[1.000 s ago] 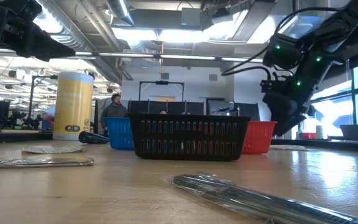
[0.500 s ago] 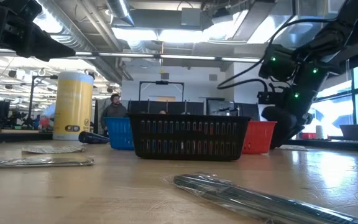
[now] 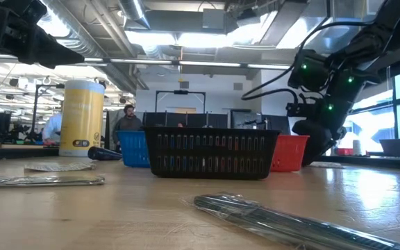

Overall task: Pick & Place Travel size toiletries
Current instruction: Put the white bandage into the black bin

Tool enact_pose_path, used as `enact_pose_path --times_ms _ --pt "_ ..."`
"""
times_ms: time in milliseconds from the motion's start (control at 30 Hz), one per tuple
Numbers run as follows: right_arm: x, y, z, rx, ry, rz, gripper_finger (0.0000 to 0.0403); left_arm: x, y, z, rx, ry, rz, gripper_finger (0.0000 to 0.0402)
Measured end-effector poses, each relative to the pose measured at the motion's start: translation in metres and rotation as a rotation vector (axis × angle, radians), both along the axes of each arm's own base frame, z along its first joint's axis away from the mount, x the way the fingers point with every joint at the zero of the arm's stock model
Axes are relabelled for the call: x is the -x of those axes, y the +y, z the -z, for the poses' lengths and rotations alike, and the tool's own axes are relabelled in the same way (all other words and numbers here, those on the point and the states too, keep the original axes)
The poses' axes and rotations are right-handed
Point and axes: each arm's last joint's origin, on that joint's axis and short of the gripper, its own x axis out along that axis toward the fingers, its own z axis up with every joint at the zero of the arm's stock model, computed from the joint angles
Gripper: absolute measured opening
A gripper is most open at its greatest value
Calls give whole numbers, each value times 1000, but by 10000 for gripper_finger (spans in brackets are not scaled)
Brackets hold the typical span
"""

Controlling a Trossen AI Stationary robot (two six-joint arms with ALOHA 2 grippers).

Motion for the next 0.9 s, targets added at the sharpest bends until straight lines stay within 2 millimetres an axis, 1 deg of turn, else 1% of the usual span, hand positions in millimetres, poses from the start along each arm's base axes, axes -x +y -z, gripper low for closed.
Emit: enact_pose_path --times_ms 167,233,533,700,800,900 --pt "2 -3 1 5 11 14 23 0 0 0 0 0 0 38" --pt "2 -3 1 10 15 17 7 0 0 0 0 0 0 38" --pt "2 -2 -2 -12 -4 14 3 0 0 0 0 0 0 36" --pt "3 0 -10 -66 -23 -11 1 0 0 0 0 0 0 37" --pt "1 0 -19 -70 -54 -18 1 0 0 0 0 0 0 38" --pt "2 1 -22 -98 -66 -19 1 0 0 0 0 0 0 37"
